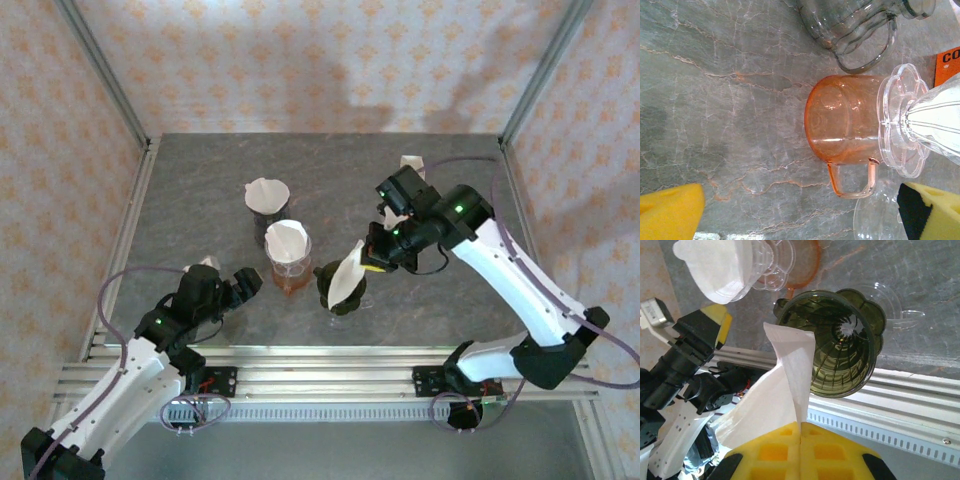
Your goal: Place the coffee filter in the dripper
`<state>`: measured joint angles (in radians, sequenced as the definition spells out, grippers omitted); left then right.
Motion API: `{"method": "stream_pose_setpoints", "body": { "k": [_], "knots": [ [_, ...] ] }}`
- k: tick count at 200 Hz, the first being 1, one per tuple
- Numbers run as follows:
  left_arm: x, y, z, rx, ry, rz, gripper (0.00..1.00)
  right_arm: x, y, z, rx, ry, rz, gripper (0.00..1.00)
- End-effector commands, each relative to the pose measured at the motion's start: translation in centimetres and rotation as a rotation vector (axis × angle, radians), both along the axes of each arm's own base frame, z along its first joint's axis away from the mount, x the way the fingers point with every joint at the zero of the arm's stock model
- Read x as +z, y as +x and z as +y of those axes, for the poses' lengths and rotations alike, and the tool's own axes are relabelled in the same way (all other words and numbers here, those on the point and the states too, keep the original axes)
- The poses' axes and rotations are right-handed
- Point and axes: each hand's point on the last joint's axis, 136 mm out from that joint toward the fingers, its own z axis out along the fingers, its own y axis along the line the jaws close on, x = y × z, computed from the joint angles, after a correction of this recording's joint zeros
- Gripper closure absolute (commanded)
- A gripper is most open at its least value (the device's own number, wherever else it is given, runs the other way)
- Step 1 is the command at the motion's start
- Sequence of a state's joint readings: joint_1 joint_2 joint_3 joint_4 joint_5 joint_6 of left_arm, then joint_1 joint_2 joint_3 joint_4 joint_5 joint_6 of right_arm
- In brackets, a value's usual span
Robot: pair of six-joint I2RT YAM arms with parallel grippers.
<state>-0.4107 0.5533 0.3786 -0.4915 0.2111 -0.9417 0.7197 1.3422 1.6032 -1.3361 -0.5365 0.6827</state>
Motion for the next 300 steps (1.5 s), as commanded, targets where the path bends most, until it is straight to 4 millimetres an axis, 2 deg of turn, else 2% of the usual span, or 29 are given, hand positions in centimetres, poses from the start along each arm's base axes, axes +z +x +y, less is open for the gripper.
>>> {"method": "stream_pose_setpoints", "body": {
  "k": [1, 51, 87, 136, 182, 208, 235, 252, 274, 288, 289, 300],
  "knots": [
    [1.1, 0.6, -0.4, -0.008, -0.025, -0.032, 0.00, -1.2, 0.2, -0.6, -0.015, -0.083, 0.020, 1.00],
    [2.7, 1.0, -1.3, -0.052, -0.046, -0.067, 0.00, -3.1, 1.6, -0.5, 0.086, -0.193, 0.012, 1.00],
    [6.6, 1.4, -3.6, -0.170, -0.106, -0.128, 0.05, -3.9, 2.5, -0.5, 0.165, -0.257, -0.029, 1.00],
    [10.9, 1.3, -7.0, -0.355, -0.199, -0.155, 0.04, -3.9, 3.4, -0.6, 0.297, -0.336, -0.078, 1.00],
    [12.8, 0.3, -10.1, -0.516, -0.178, -0.148, 0.04, -4.1, 3.6, 0.8, 0.456, -0.486, -0.189, 1.00],
    [13.0, -0.4, -11.1, -0.558, -0.158, -0.148, 0.01, -4.2, 3.6, 1.9, 0.507, -0.532, -0.237, 1.00],
    [12.6, -0.5, -11.6, -0.566, -0.185, -0.143, 0.01, -4.2, 3.7, 3.0, 0.521, -0.541, -0.285, 0.82],
    [12.3, -0.5, -11.9, -0.572, -0.198, -0.133, 0.06, -4.1, 4.0, 3.1, 0.507, -0.541, -0.317, 0.75],
    [12.0, -0.6, -12.2, -0.586, -0.205, -0.124, 0.09, -3.3, 4.4, 3.0, 0.468, -0.516, -0.380, 0.66],
    [12.0, -0.5, -12.3, -0.589, -0.210, -0.128, 0.08, -2.6, 4.8, 2.8, 0.425, -0.492, -0.438, 0.57],
    [12.0, -0.5, -12.3, -0.590, -0.211, -0.129, 0.08, -2.1, 4.8, 2.8, 0.413, -0.476, -0.457, 0.55],
    [12.1, -0.5, -12.4, -0.593, -0.217, -0.137, 0.07, -2.0, 5.0, 2.7, 0.373, -0.445, -0.495, 0.50]
  ]
}}
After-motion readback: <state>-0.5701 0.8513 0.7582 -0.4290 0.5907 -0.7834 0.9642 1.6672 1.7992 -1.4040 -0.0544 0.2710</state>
